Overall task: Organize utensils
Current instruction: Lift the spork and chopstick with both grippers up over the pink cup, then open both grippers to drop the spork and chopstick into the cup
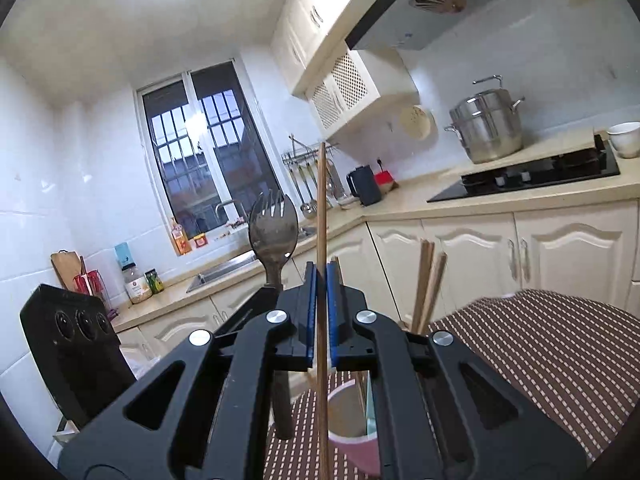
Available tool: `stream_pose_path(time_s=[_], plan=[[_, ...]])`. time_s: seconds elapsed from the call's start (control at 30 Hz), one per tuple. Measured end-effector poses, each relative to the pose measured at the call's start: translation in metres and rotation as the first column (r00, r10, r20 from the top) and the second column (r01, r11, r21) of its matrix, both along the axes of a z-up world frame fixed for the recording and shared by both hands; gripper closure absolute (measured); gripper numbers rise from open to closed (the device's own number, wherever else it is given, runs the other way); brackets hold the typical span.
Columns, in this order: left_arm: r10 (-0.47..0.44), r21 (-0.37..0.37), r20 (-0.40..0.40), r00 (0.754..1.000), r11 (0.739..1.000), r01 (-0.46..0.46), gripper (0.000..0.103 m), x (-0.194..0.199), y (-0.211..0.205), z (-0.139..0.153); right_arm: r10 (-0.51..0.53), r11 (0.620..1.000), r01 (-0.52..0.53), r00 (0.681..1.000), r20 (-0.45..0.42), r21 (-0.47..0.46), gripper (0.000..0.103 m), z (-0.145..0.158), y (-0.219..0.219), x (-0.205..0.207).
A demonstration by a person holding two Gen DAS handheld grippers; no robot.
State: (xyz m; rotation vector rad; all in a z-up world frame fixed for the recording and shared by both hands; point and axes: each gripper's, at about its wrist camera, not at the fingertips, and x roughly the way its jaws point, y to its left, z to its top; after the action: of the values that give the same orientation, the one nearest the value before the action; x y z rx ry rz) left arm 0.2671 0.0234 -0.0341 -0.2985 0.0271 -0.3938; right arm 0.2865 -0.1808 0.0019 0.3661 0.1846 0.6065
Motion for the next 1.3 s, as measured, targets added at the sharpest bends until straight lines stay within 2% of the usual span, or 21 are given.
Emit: stream_pose_path(time_s=[0.23,0.5,0.67,0.9,1.3], plan=[[-0.001,-0.068,-0.004,1.0,0.998,0.001,0.099,0.039,0.012,-0.027,-0.011,0.999,0.01,0.999,0.035,0.04,0.098,-0.016,0.007,0.027],[0.011,-0.066,-0.016,1.0,0.998,-0.012,0.099,0.054,0.014,-0.052,-0.024,0.996,0.017,0.996,0.088,0.083,0.098,-0.022,0.006,0.036],[0.014,-0.05,-0.042,0.999,0.999,-0.016,0.099,0.056,0.011,-0.063,-0.03,0.998,0.023,0.992,0.119,0.059,0.098,-0.026,0.011,0.035],[0.017,-0.019,-0.081,0.997,1.0,-0.019,0.099,0.051,0.011,-0.073,-0.033,0.999,0.03,0.993,0.115,0.031,0.098,-0.038,0.013,0.035],[0.019,-0.032,-0.14,0.99,0.999,-0.024,0.099,0.042,0.022,-0.084,-0.03,1.0,0.029,0.996,0.081,0.009,0.098,-0.046,0.01,0.027]])
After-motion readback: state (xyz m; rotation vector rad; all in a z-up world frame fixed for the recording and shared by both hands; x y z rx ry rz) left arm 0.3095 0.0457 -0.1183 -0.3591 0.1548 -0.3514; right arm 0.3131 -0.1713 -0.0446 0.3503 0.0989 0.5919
